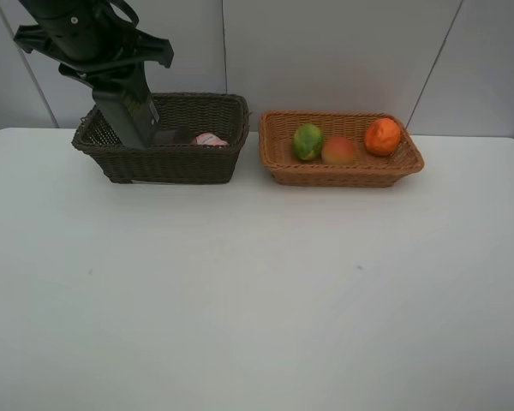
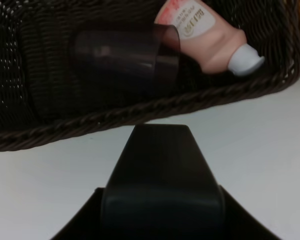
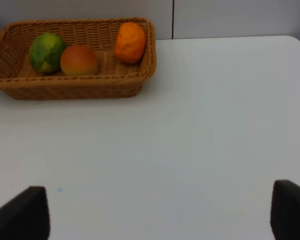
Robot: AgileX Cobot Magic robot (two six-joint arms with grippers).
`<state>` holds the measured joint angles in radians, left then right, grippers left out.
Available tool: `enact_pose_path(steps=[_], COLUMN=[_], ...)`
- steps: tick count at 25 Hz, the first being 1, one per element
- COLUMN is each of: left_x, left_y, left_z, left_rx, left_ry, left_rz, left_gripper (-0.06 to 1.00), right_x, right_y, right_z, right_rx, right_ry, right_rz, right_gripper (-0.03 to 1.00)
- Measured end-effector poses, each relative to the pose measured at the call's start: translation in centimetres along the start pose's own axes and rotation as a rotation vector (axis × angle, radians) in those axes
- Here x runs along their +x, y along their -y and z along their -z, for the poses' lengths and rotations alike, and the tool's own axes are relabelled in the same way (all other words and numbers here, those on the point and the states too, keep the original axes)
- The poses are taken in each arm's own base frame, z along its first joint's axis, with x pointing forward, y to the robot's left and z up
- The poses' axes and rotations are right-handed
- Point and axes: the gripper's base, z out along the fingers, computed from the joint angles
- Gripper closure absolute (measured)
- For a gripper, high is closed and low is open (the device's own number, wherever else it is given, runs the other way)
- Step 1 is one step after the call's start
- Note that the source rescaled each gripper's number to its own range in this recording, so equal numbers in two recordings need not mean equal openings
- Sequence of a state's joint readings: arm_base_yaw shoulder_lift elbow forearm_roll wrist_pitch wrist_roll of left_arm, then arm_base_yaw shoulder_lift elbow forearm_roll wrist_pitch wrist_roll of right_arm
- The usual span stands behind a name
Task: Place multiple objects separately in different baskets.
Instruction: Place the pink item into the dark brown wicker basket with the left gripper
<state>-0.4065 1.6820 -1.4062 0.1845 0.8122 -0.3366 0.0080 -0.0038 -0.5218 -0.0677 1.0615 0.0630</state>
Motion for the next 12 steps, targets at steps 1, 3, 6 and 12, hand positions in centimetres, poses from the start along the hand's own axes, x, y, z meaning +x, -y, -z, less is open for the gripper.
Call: enact_pose_path(steps=[1, 3, 6, 12], left_x=[-0.2, -0.5, -1.2, -2.6], left_y=[-0.4, -1.0, -2.0, -3.9], left_z=[0.0, -0.1, -0.2, -0.3], left_rx=[-0.002, -0.004, -0.003, -0.025], left_ry=[0.012, 0.038, 0.096, 0.227], left_rz=[0.019, 0.057, 0.097, 0.109], left_gripper=[0.50, 0.50, 0.50, 0.50], right_x=[0.0, 0.0, 0.0, 0.0], right_y=[0.0, 0.0, 0.0, 0.0], right_z=[0.0, 0.0, 0.0, 0.0], right_rx=[0.000, 0.000, 0.000, 0.000], right_ry=[0.000, 0.000, 0.000, 0.000], right_rz=[0.000, 0.000, 0.000, 0.000], right_gripper=[0.02, 0.02, 0.02, 0.02])
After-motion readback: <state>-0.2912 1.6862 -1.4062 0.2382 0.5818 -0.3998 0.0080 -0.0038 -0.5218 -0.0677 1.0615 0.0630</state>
